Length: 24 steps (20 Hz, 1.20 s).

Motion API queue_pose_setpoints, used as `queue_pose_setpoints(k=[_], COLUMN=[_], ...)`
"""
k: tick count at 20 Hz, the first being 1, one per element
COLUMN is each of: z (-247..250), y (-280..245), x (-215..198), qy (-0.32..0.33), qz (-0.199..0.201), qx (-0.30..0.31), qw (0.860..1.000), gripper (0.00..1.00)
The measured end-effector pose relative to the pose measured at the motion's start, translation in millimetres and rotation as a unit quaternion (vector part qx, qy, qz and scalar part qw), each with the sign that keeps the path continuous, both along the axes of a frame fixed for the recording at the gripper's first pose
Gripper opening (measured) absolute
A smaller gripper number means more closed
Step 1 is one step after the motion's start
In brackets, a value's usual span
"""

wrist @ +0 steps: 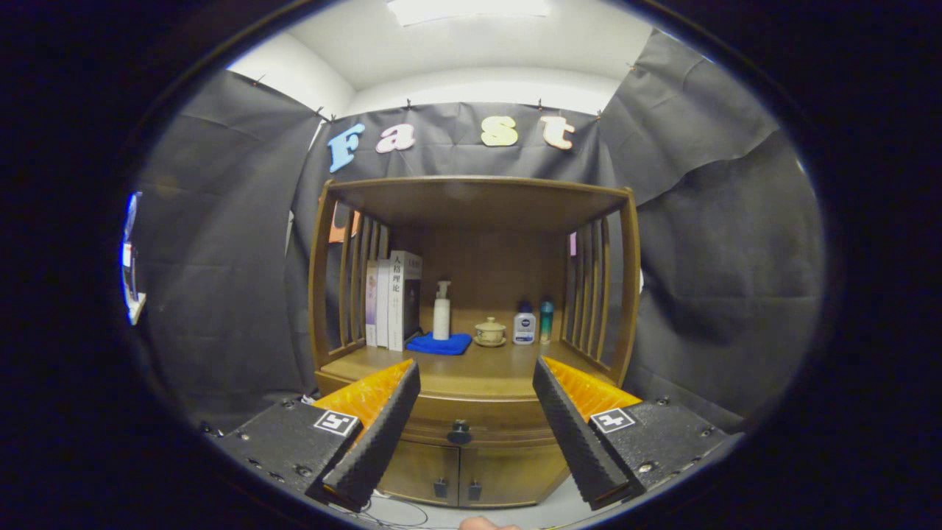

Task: Pull open the drawer, take out the items inside it, and place them on the countertop above the cabinet.

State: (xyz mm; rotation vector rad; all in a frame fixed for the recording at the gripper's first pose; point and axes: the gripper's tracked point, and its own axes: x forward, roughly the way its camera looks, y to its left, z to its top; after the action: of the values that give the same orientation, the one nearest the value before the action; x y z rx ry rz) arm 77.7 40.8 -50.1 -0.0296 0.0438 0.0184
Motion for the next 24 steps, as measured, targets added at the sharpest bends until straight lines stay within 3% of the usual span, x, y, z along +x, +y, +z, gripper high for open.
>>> queue_pose_setpoints(k=[9, 19, 24], z=[-72, -149, -182], y=[19, 18, 14], x=[62, 127, 150], qy=[0.047, 0.077, 0.088], qz=[0.013, -0.001, -0.011], qx=[0.0, 0.007, 0.01], qw=[0.999, 0.997, 0.996], gripper=[1.0, 0.99, 0.86])
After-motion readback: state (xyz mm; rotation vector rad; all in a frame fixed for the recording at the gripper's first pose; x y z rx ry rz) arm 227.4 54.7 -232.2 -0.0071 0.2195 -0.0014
